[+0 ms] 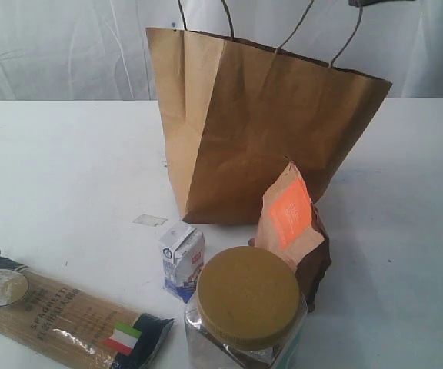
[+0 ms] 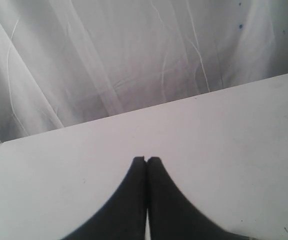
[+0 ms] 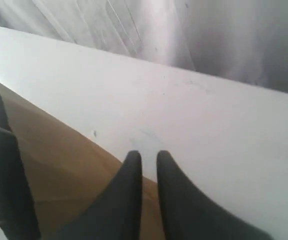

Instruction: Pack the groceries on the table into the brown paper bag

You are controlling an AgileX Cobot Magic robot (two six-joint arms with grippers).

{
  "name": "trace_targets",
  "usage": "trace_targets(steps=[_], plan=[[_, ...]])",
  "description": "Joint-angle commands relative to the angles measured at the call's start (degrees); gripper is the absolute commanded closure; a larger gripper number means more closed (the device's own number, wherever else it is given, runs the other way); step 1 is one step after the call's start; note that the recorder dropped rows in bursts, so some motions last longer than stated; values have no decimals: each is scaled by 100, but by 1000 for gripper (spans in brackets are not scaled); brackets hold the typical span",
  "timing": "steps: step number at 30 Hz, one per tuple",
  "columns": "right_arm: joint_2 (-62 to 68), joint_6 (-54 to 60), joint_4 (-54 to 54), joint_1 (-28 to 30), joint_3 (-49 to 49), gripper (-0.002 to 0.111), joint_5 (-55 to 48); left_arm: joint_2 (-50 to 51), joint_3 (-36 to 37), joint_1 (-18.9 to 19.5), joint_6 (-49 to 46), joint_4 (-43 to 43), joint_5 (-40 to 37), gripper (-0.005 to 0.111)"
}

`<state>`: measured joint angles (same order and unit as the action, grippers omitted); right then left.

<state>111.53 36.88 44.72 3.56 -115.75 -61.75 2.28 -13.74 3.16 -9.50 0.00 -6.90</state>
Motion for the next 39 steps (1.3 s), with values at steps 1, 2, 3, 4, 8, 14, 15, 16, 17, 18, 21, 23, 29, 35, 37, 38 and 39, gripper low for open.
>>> trace_targets(steps=[1, 2, 3, 4, 8, 14, 15, 16, 17, 18, 21, 23, 29, 35, 37, 38, 39], plan=[[74, 698, 203, -24, -206, 75, -464, 13, 7, 3, 71, 0, -31, 107], [88, 855, 180, -74, -206, 70, -574, 13, 7, 3, 71, 0, -31, 107], [100, 964, 178, -107, -206, 66, -634, 13, 7, 3, 71, 0, -42, 107], [114, 1020, 178, -153, -206, 63, -676, 13, 7, 3, 71, 0, -42, 107], [221, 1088, 191, -376, -206, 58, -665, 13, 7, 3, 71, 0, -42, 107], [317, 1187, 112, -857, -206, 58, -672, 13, 7, 3, 71, 0, -42, 107], [317, 1211, 25, -919, -206, 58, -672, 13, 7, 3, 71, 0, -42, 107], [317, 1210, -178, -999, -206, 58, -672, 13, 7, 3, 71, 0, -42, 107], [317, 1210, -325, -1048, -206, 58, -660, 13, 7, 3, 71, 0, -42, 107], [317, 1210, -471, -1094, -206, 58, -636, 13, 7, 3, 71, 0, -42, 107], [317, 1197, -554, -1149, -206, 58, -609, 13, 7, 3, 71, 0, -42, 107], [317, 1197, -568, -1149, -206, 58, -580, 13, 7, 3, 71, 0, -42, 107], [340, 1197, -603, -1159, -163, 58, -428, 13, 7, 3, 71, 0, -42, 107], [402, 1221, -643, -1159, 186, 58, 70, 13, 7, 3, 71, 0, -42, 107], [402, 1221, -713, -1159, 254, 58, 229, 13, 7, 3, 71, 0, -42, 107], [402, 1221, -713, -1159, 256, 58, 266, 13, 7, 3, 71, 0, -42, 107], [402, 1221, -713, -1159, 256, 58, 288, 13, 7, 3, 71, 0, -42, 107]])
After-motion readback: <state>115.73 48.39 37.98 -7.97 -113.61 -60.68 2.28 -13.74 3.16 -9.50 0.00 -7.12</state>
